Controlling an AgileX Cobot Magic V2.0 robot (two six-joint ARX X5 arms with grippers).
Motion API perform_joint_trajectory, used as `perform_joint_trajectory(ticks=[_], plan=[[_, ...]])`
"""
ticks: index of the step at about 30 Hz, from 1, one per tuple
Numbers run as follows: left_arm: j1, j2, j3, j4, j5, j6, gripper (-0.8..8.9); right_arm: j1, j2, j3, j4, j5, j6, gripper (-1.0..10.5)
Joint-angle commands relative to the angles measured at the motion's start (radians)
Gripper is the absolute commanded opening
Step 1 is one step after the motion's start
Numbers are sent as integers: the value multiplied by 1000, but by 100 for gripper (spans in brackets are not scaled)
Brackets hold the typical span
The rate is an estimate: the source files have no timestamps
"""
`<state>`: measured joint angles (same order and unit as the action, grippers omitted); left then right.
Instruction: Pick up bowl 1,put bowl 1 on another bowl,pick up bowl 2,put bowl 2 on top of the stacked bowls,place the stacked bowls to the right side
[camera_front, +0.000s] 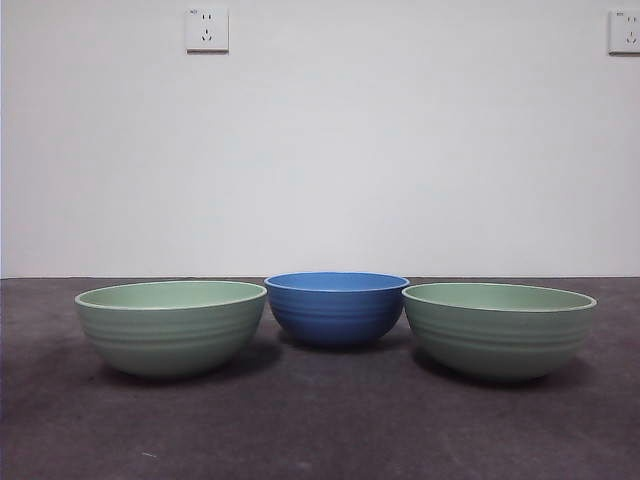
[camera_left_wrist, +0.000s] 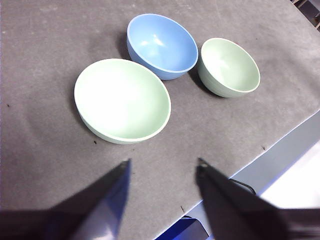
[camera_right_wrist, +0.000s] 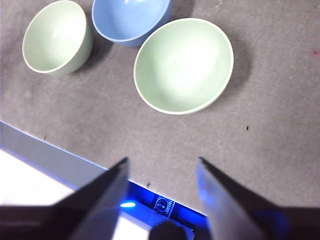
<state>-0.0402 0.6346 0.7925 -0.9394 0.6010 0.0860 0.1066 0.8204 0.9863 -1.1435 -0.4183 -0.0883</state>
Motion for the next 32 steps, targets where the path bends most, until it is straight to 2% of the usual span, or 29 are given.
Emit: perform_joint_trajectory(ticks=[1,12,26,29,32], plan=[[0,-1,2,2,0,11,611,2,9,1,6,1,26,539],[0,-1,2,2,1,11,611,2,116,1,100,6,86,536],[0,-1,2,2,1,11,611,13,508,1,352,97,125,526],[0,-1,2,2,1,11,611,26,580,1,397,113,125,416],[0,-1,2,2,2,11,611,35,633,1,441,113,125,400]])
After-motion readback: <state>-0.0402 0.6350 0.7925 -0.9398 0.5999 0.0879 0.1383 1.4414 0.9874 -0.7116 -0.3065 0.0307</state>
